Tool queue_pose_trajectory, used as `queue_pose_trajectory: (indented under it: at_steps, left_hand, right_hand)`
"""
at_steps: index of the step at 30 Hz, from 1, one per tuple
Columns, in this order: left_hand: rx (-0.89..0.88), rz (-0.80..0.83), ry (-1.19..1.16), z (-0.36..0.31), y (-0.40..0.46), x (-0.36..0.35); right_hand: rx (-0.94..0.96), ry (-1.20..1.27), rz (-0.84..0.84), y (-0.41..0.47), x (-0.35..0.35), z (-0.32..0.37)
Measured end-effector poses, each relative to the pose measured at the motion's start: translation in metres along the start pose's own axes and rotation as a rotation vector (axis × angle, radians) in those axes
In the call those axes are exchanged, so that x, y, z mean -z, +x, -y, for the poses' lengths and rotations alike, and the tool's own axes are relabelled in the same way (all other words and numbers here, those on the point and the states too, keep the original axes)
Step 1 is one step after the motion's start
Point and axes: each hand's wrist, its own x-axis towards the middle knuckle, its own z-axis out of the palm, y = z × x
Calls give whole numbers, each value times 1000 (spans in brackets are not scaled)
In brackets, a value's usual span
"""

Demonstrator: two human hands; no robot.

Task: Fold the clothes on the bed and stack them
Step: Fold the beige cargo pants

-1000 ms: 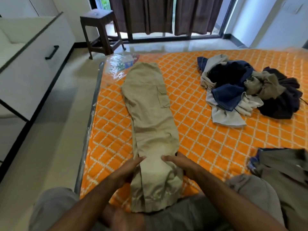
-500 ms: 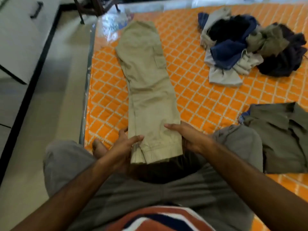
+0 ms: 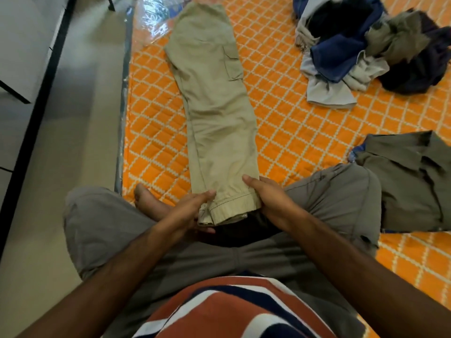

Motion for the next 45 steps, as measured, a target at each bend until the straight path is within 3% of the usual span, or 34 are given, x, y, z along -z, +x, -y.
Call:
queue_pose_trajectory:
  at_steps: [5,9,13,17,21,27,32,36,40,42,45]
  left_hand:
    - [-116,-88,-92,4,-2,2]
    - [-157,-22,-170,-7,-10,13]
    - [-93,24,15,2,-12,16]
    - [-248,-24,138,22,-11,21]
    - [-480,84,195,22,-12,25]
    - [-543,221,437,19,-15,48]
    - [-973,28,739,27,5,42]
    - [-1061,-98,802,28,24,37]
    - [-1146,-344,1189,16,34,51]
    - [-1182,-358,1271,8,35,56]
    - [-1212,-146,1250,-15,49,65]
  right_hand:
    - [30,-148,-14,1,10,-3]
    - [70,-242,-4,-4,16,-5]
    - [93,-261,-61,-3,14,-7]
    - [234,-428,-110,-7,15,-8]
    - [411,-528,-1,-11,22,-10]
    - [420,-571,164,-18,33,-15]
    - [620,-838,121,-14,31,-17]
    - [901,-1055,61,1,27,-16]
    - [1132,-1511,-17,9,38,1]
    - [1199,-1609,81,14,43,14]
    - [1057,-1472,405,28,40,47]
